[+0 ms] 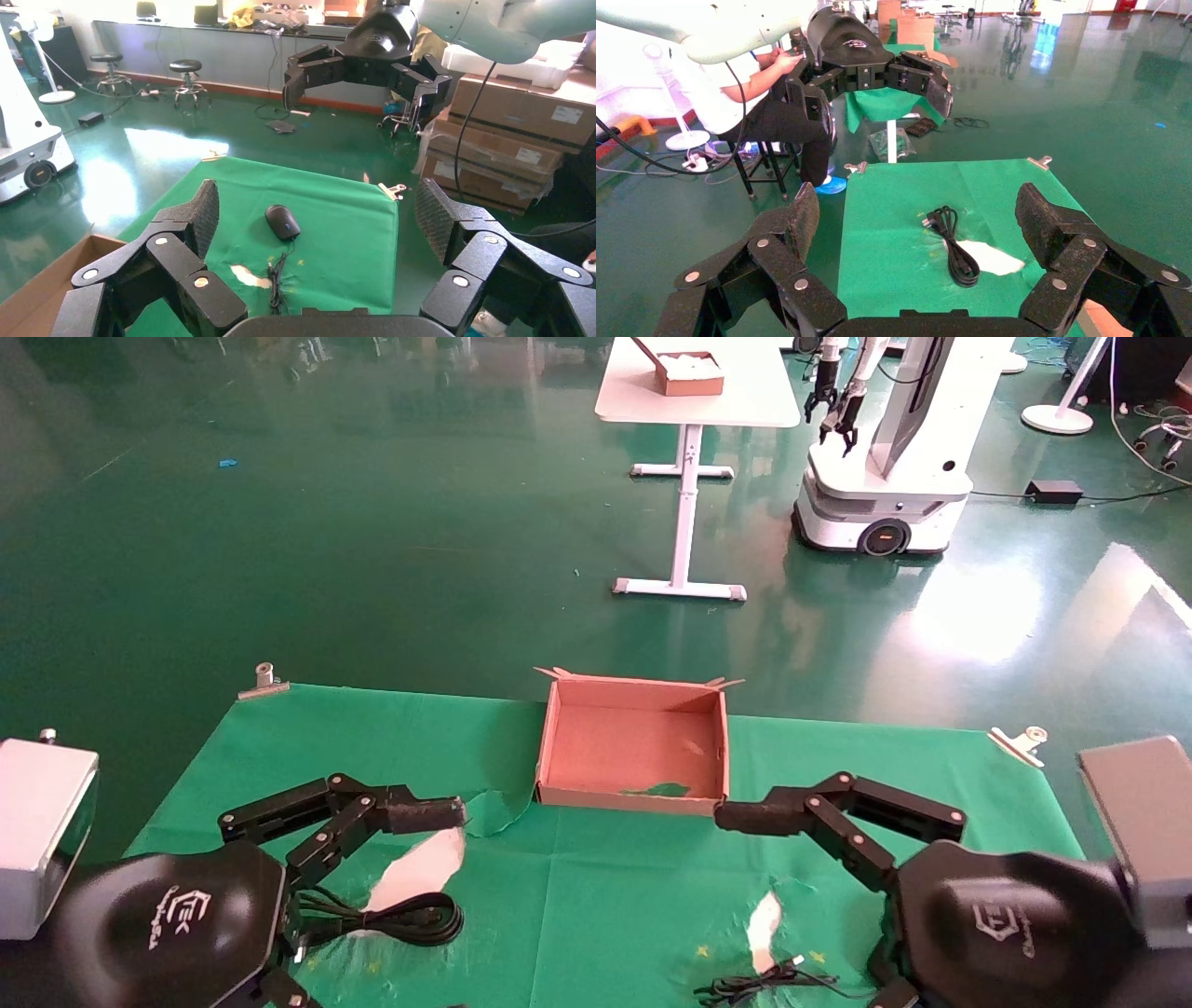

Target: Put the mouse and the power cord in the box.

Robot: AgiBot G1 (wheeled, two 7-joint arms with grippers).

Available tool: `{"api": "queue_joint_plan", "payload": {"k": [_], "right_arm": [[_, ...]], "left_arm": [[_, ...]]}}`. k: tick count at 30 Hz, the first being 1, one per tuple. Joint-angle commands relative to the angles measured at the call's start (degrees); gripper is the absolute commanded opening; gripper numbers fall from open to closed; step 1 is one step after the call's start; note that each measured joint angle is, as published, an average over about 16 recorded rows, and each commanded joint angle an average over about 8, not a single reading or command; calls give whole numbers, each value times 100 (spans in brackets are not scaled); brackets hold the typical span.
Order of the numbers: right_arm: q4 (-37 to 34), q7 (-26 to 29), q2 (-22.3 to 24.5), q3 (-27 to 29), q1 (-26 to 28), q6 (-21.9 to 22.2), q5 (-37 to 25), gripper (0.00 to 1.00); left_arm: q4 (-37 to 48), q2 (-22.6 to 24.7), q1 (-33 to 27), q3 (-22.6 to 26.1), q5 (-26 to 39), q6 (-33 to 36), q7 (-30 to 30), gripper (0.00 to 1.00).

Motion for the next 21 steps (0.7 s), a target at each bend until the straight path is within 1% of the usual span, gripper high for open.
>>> {"api": "queue_joint_plan", "payload": {"k": [1, 21], "right_arm": [[0, 0, 0, 0, 0, 0, 0, 100], [0, 0, 0, 0, 0, 0, 0, 100]], "left_arm": [[0, 0, 0, 0, 0, 0, 0, 100], [0, 0, 0, 0, 0, 0, 0, 100]]}}
